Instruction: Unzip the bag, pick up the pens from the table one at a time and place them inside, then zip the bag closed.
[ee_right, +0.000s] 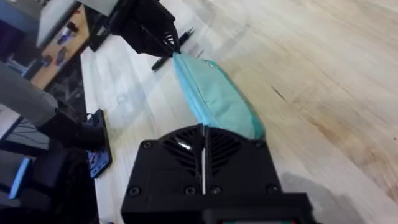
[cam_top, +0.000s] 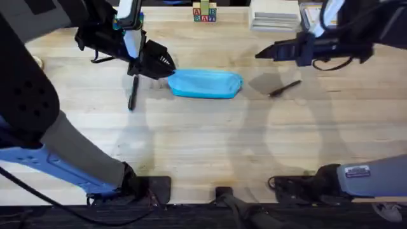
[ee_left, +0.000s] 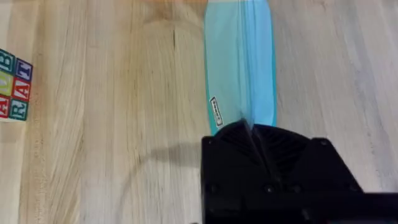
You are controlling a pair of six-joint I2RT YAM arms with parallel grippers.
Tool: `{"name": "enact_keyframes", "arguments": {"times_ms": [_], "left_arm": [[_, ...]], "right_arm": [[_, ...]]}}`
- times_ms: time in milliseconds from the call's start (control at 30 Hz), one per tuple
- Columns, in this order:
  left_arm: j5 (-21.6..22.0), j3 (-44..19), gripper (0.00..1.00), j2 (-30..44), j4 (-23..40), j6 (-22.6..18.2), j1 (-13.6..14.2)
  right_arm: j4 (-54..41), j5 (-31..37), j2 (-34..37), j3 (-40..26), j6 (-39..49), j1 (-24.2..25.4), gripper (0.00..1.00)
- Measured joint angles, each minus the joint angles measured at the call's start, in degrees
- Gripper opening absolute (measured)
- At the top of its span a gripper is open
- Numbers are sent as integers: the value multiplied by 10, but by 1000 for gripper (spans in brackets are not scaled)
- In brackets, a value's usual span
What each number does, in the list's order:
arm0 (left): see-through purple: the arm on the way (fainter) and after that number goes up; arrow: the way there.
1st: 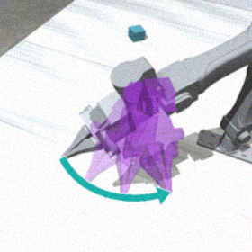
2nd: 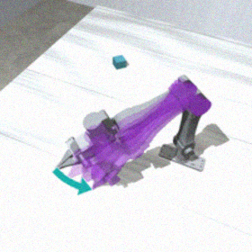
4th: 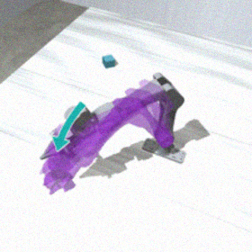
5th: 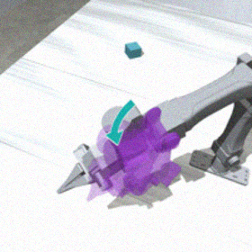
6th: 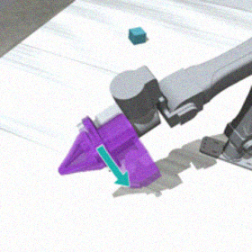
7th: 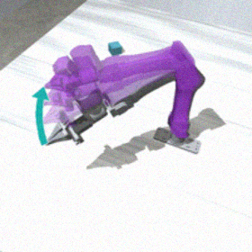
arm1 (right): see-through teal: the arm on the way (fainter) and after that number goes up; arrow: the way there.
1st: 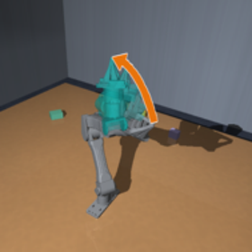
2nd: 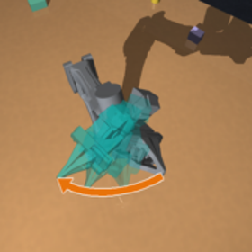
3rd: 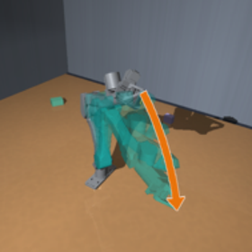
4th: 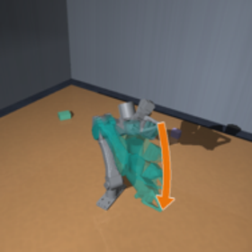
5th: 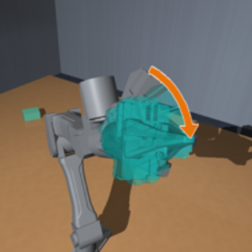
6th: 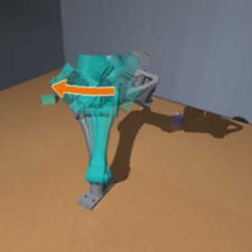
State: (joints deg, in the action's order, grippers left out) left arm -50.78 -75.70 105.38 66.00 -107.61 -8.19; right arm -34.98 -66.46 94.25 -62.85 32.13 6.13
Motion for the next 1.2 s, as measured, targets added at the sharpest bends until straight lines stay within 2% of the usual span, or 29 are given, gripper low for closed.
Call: {"name": "enact_keyframes", "arguments": {"times_ms": [400, 767, 800, 833, 1000, 1033, 1200], "left_arm": [[0, 0, 42, 0, 0, 0, 0], [0, 0, 42, 0, 0, 0, 0], [0, 0, 42, 0, 0, 0, 0], [0, 0, 42, 0, 0, 0, 0], [0, 0, 42, 0, 0, 0, 0], [0, 0, 42, 0, 0, 0, 0], [0, 0, 42, 0, 0, 0, 0]], "right_arm": [[-34, 59, -120, 0, -96, 0, 30], [-152, 176, -213, 0, -113, 0, 31], [-162, 186, -216, 0, -113, 0, 69], [-171, 195, -218, 0, -115, 0, 184], [-190, 220, -219, 0, -116, 0, 894], [-194, 223, -219, 0, -115, 0, 972], [-208, 229, -216, 0, -131, 0, 996]]}}
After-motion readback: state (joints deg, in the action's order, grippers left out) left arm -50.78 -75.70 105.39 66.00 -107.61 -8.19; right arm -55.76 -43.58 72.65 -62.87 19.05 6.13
